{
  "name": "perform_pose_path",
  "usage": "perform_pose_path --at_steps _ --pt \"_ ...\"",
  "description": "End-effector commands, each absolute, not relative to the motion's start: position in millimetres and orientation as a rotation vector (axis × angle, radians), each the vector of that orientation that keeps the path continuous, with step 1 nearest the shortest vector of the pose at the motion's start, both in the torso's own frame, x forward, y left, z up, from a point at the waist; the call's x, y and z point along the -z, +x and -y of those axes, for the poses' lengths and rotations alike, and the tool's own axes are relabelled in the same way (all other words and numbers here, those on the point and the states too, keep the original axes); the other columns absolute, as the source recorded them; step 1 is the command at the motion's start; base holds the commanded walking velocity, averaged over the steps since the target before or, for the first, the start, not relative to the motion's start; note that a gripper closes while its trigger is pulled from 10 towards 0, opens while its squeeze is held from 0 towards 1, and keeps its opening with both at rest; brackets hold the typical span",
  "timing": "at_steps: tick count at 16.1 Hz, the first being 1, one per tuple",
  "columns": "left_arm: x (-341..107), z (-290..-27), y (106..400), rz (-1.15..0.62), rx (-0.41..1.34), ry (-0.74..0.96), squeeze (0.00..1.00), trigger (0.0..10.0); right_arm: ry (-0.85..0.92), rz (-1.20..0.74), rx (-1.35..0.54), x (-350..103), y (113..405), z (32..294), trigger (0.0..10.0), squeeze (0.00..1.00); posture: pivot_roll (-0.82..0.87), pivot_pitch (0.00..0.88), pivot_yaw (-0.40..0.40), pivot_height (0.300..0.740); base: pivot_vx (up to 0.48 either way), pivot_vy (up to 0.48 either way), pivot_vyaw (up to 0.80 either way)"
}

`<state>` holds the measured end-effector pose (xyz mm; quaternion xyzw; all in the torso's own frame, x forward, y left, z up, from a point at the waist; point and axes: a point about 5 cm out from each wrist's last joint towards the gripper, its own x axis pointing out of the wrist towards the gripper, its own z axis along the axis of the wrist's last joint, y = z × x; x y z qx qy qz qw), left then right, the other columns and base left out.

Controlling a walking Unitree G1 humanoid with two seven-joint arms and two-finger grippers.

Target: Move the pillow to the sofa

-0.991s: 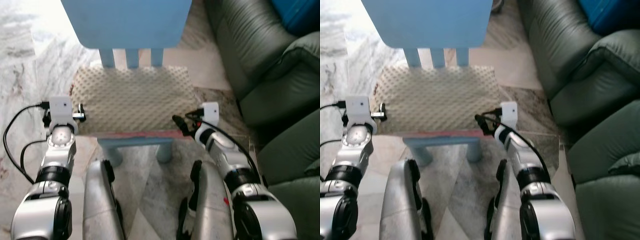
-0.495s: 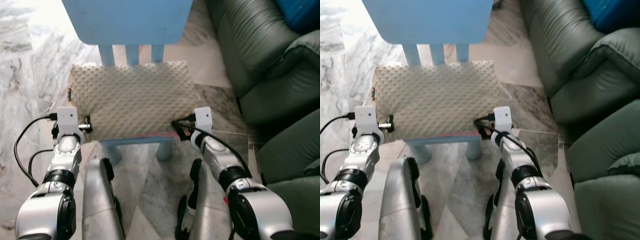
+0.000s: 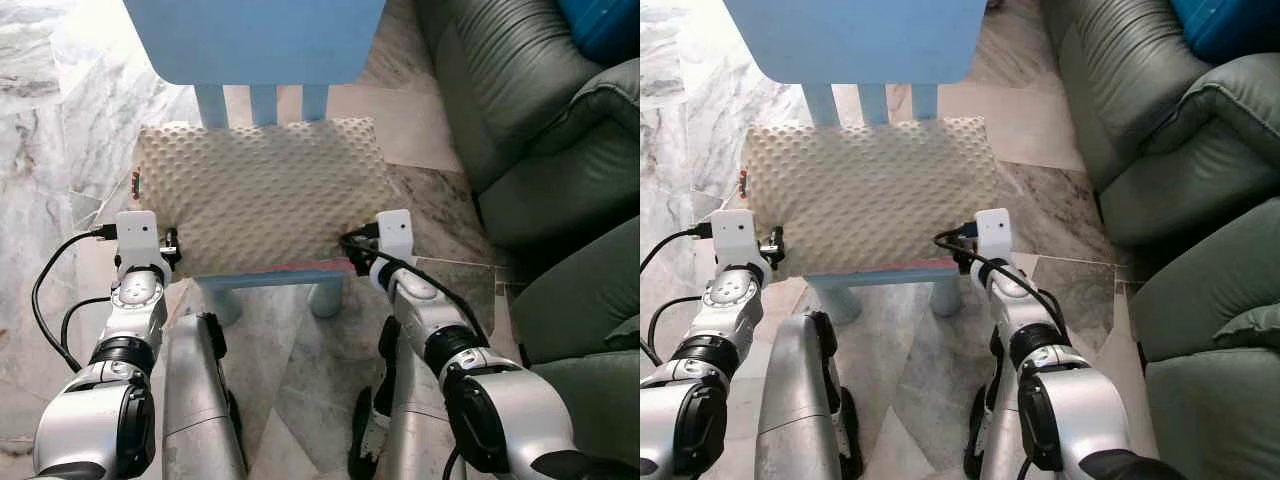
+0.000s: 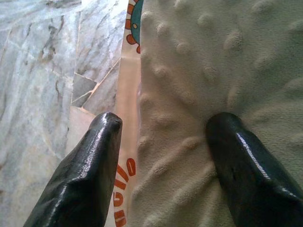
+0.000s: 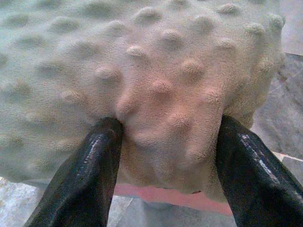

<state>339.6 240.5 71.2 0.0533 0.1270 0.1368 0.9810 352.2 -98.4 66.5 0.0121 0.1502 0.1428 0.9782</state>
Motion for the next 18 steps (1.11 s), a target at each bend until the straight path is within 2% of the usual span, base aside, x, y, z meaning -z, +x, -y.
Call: perform_pose_path --at_steps 1,5,10,16,18 --pt "-56 -237 332 -0.321 -0.261 0.091 0.00 0.0 0.025 -0.338 -0.291 -58 347 97 0.0 0.00 0.02 0.337 -0.095 0.517 0.000 0.000 0.00" --pt "-52 -233 331 -0.335 -0.244 0.033 0.00 0.0 0.023 -0.350 -0.283 -55 346 101 0.0 0.00 0.02 0.325 -0.095 0.517 0.000 0.000 0.00" --pt "-44 -231 328 -0.367 -0.273 -0.160 0.00 0.0 0.013 -0.351 -0.285 -55 346 102 0.0 0.00 0.03 0.306 -0.098 0.517 0.000 0.000 0.00" --pt "-51 -232 334 -0.368 -0.314 -0.237 0.00 0.0 -0.012 -0.323 -0.289 -67 355 107 0.0 0.00 0.02 0.223 -0.103 0.517 0.000 0.000 0.00" --pt "-57 -229 340 -0.342 -0.299 -0.236 0.00 0.0 -0.012 -0.302 -0.309 -72 358 111 0.0 0.00 0.04 0.166 -0.109 0.517 0.000 0.000 0.00"
